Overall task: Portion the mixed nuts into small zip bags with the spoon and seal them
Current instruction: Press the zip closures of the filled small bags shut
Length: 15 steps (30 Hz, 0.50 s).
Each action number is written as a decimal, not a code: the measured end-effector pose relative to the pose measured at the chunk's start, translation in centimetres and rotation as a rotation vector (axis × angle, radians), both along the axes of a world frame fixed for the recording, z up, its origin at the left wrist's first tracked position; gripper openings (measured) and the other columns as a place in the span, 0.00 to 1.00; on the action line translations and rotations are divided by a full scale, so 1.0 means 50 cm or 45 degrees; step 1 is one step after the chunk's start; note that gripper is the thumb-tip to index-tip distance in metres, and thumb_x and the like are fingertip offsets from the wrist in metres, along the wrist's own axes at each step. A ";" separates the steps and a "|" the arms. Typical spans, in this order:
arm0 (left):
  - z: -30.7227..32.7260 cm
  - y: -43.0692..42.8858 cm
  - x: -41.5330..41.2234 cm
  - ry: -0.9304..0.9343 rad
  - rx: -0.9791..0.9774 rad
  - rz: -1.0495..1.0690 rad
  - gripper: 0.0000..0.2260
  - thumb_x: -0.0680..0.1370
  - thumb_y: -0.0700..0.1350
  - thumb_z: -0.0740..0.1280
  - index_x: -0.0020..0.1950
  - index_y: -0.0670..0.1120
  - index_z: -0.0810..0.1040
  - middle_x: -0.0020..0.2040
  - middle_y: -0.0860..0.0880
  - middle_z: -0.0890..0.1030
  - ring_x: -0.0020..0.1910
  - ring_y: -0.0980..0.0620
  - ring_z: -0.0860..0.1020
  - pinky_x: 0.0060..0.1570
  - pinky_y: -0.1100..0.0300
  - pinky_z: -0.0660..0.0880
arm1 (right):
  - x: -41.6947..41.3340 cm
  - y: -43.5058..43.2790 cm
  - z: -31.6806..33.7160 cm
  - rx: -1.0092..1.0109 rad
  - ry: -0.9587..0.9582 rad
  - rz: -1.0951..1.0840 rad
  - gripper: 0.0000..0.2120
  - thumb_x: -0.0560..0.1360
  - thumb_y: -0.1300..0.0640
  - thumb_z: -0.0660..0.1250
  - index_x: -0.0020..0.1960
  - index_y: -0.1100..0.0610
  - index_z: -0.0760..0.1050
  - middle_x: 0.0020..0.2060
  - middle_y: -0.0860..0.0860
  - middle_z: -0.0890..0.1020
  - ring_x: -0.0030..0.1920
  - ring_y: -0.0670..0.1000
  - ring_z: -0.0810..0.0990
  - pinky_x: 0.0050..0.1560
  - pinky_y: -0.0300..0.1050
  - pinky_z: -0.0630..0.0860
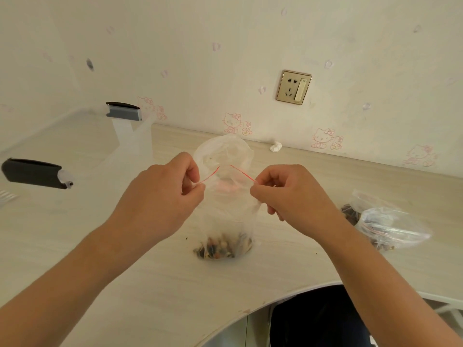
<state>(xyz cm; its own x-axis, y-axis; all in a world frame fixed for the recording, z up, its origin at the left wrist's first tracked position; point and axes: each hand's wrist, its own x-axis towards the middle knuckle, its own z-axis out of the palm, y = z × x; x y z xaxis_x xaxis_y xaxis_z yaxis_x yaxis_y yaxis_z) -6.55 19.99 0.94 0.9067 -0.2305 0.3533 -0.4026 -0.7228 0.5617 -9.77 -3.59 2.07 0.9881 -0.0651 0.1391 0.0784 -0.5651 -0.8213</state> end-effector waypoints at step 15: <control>0.091 0.027 0.025 0.184 0.313 -0.851 0.12 0.84 0.54 0.53 0.55 0.66 0.75 0.37 0.59 0.84 0.36 0.55 0.85 0.38 0.67 0.76 | -0.011 -0.093 0.060 -0.454 -0.220 0.510 0.10 0.82 0.57 0.65 0.53 0.41 0.76 0.40 0.44 0.82 0.31 0.50 0.80 0.32 0.34 0.73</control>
<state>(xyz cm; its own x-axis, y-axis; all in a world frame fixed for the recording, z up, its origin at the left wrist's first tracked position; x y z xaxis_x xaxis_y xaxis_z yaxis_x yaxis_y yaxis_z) -5.28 21.36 5.49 0.5778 -0.8092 0.1070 -0.7364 -0.4602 0.4959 -10.30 -8.23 5.05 0.8868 0.3913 0.2460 0.4606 -0.7039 -0.5407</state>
